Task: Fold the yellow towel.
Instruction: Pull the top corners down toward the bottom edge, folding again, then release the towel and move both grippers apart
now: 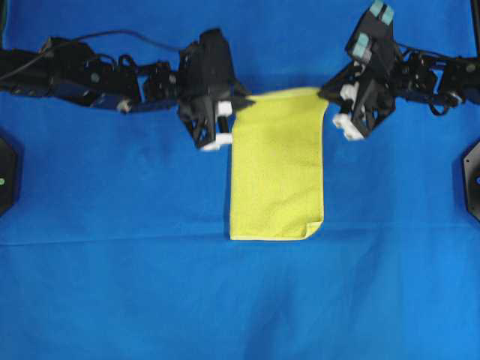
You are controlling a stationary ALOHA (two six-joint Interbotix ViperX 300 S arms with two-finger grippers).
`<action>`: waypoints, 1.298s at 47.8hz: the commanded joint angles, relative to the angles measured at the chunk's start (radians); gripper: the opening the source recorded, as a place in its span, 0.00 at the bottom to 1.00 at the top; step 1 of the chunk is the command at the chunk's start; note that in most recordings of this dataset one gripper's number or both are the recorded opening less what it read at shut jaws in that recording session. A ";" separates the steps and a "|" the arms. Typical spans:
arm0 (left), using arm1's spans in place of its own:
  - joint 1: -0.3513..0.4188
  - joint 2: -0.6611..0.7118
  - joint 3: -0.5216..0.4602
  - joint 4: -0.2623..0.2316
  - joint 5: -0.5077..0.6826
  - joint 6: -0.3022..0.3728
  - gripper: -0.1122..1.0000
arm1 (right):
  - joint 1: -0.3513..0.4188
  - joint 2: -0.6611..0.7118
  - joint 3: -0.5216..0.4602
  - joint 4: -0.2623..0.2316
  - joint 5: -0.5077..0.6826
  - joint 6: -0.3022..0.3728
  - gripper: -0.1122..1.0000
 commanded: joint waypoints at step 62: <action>-0.354 0.034 0.029 0.002 0.049 -0.021 0.42 | 0.466 0.084 -0.021 0.003 0.074 0.333 0.20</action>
